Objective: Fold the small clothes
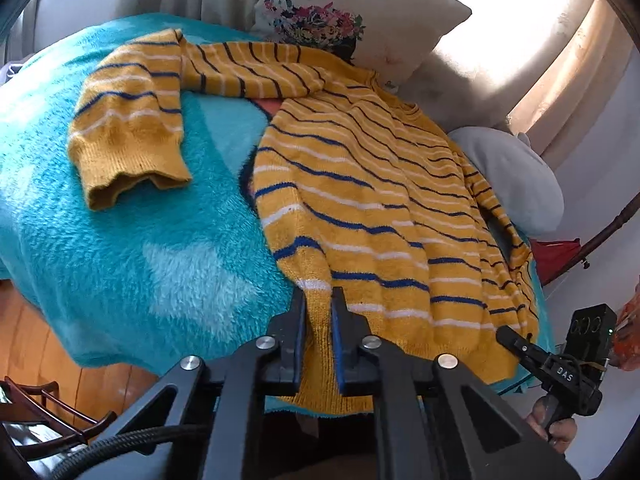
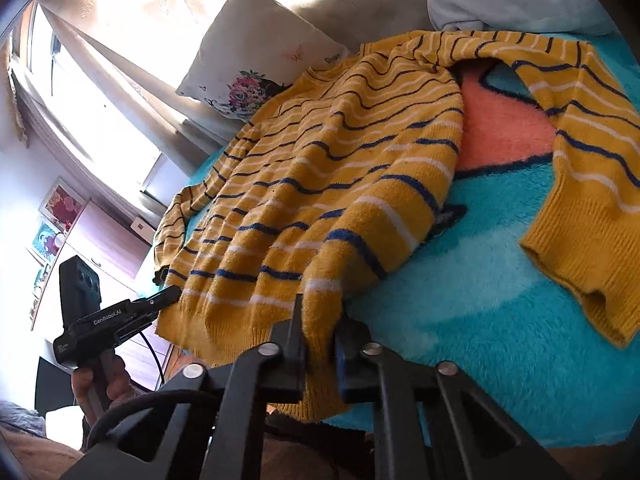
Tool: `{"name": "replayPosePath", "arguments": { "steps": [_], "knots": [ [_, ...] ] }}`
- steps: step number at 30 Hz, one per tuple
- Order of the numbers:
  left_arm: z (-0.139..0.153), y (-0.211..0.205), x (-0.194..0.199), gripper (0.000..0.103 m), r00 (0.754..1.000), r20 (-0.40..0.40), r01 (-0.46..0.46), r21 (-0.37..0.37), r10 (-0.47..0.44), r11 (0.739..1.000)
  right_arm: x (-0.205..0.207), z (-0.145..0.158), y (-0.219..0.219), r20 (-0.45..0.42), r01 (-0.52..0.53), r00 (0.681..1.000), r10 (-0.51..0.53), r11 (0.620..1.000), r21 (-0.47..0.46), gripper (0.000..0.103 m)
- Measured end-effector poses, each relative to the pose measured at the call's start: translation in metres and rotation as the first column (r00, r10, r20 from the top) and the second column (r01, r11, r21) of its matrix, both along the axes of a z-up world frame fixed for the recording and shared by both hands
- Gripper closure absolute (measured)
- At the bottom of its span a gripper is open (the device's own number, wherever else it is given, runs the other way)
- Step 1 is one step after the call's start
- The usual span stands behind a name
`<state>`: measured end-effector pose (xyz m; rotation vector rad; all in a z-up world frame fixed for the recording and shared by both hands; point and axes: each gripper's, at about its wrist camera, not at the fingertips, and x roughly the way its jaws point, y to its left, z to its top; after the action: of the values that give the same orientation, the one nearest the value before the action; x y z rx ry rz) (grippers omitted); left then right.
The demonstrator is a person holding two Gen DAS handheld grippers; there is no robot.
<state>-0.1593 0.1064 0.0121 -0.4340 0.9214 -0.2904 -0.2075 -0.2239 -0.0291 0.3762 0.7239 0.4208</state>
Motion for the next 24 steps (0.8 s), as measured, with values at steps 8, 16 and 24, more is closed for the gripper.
{"name": "replayPosePath", "arguments": {
  "steps": [8,16,24],
  "knots": [
    [0.013,-0.004,-0.029,0.093,0.999,0.017,0.03,0.027,-0.03,0.999,-0.043,0.003,-0.018,0.012,-0.015,1.0,0.015,1.0,0.004,0.095],
    [0.021,0.002,-0.036,0.086,0.998,0.058,0.03,0.08,-0.034,0.996,-0.053,0.017,-0.032,0.058,0.026,0.998,-0.022,0.997,-0.068,0.08],
    [0.06,0.03,-0.04,0.054,0.972,0.219,-0.111,0.132,0.081,0.985,-0.05,0.041,-0.121,0.108,0.436,0.899,-0.424,0.89,-0.132,0.045]
  ]
}}
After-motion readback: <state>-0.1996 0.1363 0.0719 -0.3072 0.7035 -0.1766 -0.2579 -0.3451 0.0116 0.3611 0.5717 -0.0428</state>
